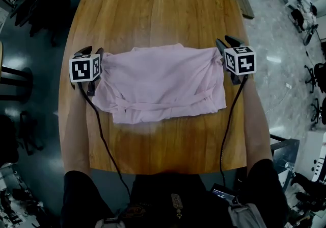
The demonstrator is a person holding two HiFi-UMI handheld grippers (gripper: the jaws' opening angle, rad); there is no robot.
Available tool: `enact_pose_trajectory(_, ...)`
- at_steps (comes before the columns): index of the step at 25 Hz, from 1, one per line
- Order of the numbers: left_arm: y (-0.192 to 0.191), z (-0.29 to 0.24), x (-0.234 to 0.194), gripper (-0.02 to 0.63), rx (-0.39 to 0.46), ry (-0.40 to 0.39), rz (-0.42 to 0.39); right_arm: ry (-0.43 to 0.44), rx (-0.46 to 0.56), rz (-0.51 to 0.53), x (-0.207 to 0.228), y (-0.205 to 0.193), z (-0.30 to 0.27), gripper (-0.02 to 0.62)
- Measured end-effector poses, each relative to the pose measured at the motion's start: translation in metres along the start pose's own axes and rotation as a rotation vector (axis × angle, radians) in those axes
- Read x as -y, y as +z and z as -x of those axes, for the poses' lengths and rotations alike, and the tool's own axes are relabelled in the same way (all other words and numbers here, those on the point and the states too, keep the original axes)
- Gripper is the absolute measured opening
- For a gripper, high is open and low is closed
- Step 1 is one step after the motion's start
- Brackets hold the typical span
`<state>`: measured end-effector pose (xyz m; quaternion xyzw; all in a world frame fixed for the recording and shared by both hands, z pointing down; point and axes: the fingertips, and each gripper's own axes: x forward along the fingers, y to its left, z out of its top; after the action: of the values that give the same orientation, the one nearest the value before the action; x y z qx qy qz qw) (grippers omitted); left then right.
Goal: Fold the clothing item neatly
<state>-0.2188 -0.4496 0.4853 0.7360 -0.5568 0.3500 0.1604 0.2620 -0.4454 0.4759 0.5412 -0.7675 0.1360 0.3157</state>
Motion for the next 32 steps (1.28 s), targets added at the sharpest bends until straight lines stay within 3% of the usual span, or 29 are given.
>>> enact_pose_trajectory(5, 0.000, 0.019, 0.041, 0.178, 0.011, -0.082, -0.067, 0.106, -0.005, 0.030, -0.044, 0.000, 0.014, 0.038)
enact_pose_trajectory(9, -0.027, 0.019, 0.082, 0.166, -0.048, -0.169, -0.123, 0.217, -0.063, 0.042, -0.092, -0.025, 0.013, 0.025)
enact_pose_trajectory(12, -0.054, 0.007, 0.095, 0.166, -0.106, -0.185, -0.141, 0.252, -0.103, 0.069, -0.112, -0.043, 0.002, 0.025)
enact_pose_trajectory(17, -0.078, -0.018, 0.094, 0.167, -0.148, -0.152, -0.136, 0.194, -0.191, 0.084, -0.102, -0.074, -0.028, 0.025)
enact_pose_trajectory(22, -0.074, -0.035, 0.085, 0.164, -0.141, -0.136, -0.128, 0.147, -0.237, 0.039, -0.082, -0.093, -0.044, 0.003)
enact_pose_trajectory(32, -0.059, -0.038, 0.078, 0.155, -0.092, -0.144, -0.112, 0.131, -0.170, -0.028, -0.074, -0.087, -0.042, 0.003)
